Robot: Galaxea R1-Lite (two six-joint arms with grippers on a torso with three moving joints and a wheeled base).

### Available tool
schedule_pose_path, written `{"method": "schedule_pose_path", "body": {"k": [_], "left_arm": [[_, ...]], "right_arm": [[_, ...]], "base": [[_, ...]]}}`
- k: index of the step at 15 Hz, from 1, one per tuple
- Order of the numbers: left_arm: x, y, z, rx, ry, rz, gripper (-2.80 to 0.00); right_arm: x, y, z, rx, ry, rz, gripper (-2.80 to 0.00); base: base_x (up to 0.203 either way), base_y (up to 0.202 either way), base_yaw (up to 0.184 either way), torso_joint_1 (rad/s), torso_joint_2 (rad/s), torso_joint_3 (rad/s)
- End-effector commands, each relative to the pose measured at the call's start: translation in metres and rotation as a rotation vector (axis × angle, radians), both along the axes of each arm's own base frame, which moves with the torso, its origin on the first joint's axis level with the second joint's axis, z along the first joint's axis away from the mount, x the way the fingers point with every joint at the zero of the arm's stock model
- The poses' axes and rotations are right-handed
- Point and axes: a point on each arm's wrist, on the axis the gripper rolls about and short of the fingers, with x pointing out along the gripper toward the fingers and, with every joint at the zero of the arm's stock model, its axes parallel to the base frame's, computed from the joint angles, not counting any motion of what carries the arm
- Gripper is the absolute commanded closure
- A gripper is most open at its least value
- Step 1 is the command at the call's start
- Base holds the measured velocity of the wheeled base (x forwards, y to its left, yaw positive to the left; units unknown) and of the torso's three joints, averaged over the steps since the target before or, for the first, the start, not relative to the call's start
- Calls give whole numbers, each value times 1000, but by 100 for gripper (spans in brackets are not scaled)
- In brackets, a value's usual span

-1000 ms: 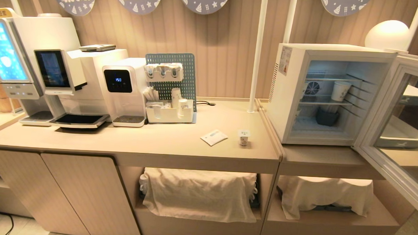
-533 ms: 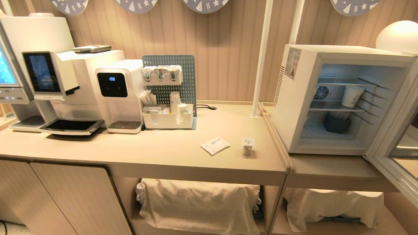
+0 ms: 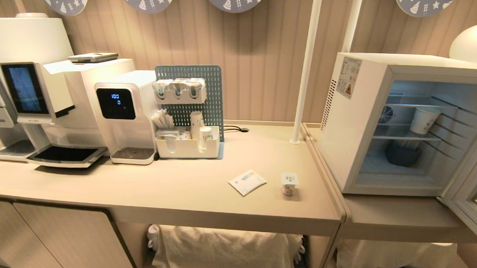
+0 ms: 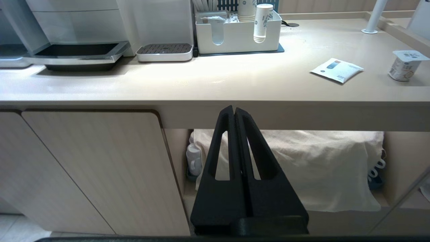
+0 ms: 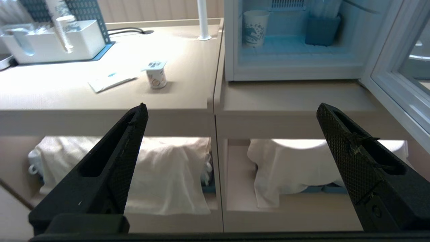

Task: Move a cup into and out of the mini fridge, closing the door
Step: Put the yoghurt in the freezer

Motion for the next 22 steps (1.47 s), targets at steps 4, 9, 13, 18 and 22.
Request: {"method": "schedule_pose_path", "body": {"k": [4,9,13,18,22], "left_arm": [[0,0,0,-7,1,0,0],[0,0,0,-9,1,-1,0],[0,0,0,-14,1,1,0],[0,0,0,-14,1,0,0],[0,0,0,-14,1,0,0]], "right_arm": [[-1,0,2,1,-7,-2,-280],[-3,0,86,9,-34,0,-280],[80,4,120,45,299,148,-280],[195,16,69,109,524,403,-280],[247,21,-12,86,575,483,-280]], "base": [[150,0,2,4,3,1],[0,0,0,0,0,0],[0,0,0,0,0,0],[0,0,0,0,0,0],[0,0,0,0,0,0]]}}
